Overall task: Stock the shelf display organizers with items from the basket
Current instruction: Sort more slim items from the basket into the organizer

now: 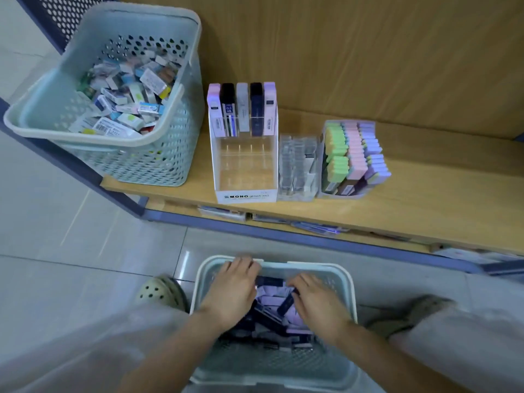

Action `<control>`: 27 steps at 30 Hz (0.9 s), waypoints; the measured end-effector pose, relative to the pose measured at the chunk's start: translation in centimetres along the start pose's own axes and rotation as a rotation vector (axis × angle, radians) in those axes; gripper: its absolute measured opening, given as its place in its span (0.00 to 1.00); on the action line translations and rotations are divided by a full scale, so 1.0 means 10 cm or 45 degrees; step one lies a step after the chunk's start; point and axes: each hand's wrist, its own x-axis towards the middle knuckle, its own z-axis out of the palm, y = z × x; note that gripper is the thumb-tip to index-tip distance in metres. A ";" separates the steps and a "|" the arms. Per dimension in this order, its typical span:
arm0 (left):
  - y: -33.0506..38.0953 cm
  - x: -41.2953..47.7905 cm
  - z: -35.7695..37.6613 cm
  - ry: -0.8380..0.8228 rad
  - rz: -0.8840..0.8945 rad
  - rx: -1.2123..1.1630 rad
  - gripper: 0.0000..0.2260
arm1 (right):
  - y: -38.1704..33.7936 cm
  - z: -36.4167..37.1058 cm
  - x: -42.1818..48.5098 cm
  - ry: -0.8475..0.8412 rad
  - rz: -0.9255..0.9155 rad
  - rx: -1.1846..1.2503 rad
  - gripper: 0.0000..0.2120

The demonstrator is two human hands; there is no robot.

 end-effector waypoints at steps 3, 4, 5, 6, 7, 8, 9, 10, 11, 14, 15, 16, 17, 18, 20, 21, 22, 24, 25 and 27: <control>-0.13 -0.15 0.45 -0.308 -0.232 -0.149 0.15 | 0.06 0.36 -0.03 -0.225 0.207 0.199 0.16; -0.15 -0.20 0.59 -0.377 -0.282 -0.199 0.17 | 0.08 0.47 -0.03 -0.312 0.255 0.243 0.17; -0.16 -0.24 0.70 -0.428 -0.311 -0.237 0.19 | 0.10 0.56 -0.02 -0.359 0.278 0.292 0.18; -0.18 -0.29 0.82 -0.502 -0.333 -0.258 0.21 | 0.10 0.64 -0.01 -0.387 0.284 0.321 0.18; -0.20 -0.33 0.90 -0.574 -0.354 -0.279 0.22 | 0.11 0.72 0.00 -0.422 0.289 0.335 0.18; -0.21 -0.36 0.97 -0.636 -0.378 -0.309 0.24 | 0.11 0.80 0.01 -0.461 0.297 0.344 0.19; -0.23 -0.40 1.03 -0.669 -0.394 -0.343 0.26 | 0.10 0.86 0.03 -0.499 0.301 0.363 0.20; -0.26 -0.42 1.09 -0.676 -0.405 -0.382 0.27 | 0.09 0.93 0.04 -0.530 0.305 0.383 0.21; -0.27 -0.44 1.14 -0.676 -0.408 -0.418 0.28 | 0.08 1.00 0.05 -0.550 0.309 0.403 0.23; -0.31 -0.46 1.21 -0.650 -0.438 -0.472 0.27 | 0.04 1.15 0.10 -0.584 0.292 0.375 0.26; -0.32 -0.45 1.22 -0.646 -0.446 -0.459 0.27 | 0.04 1.18 0.12 -0.582 0.306 0.355 0.27; -0.33 -0.45 1.25 -0.643 -0.452 -0.450 0.27 | 0.03 1.20 0.13 -0.586 0.329 0.348 0.28; -0.33 -0.45 1.26 -0.647 -0.453 -0.444 0.27 | 0.04 1.21 0.14 -0.595 0.345 0.355 0.27; -0.34 -0.45 1.29 -0.651 -0.445 -0.432 0.27 | 0.04 1.21 0.15 -0.614 0.353 0.357 0.26; -0.34 -0.46 1.32 -0.650 -0.437 -0.388 0.23 | 0.07 1.22 0.14 -0.648 0.373 0.357 0.22; -0.33 -0.46 1.32 -0.656 -0.448 -0.378 0.21 | 0.09 1.21 0.13 -0.644 0.384 0.367 0.19; -0.32 -0.45 1.33 -0.661 -0.458 -0.365 0.20 | 0.12 1.20 0.13 -0.637 0.388 0.373 0.17; -0.32 -0.44 1.33 -0.704 -0.469 -0.309 0.18 | 0.16 1.15 0.12 -0.652 0.376 0.356 0.14; -0.31 -0.43 1.31 -0.726 -0.459 -0.290 0.18 | 0.17 1.12 0.12 -0.674 0.365 0.349 0.15; -0.31 -0.41 1.29 -0.718 -0.455 -0.266 0.16 | 0.19 1.09 0.09 -0.724 0.350 0.361 0.19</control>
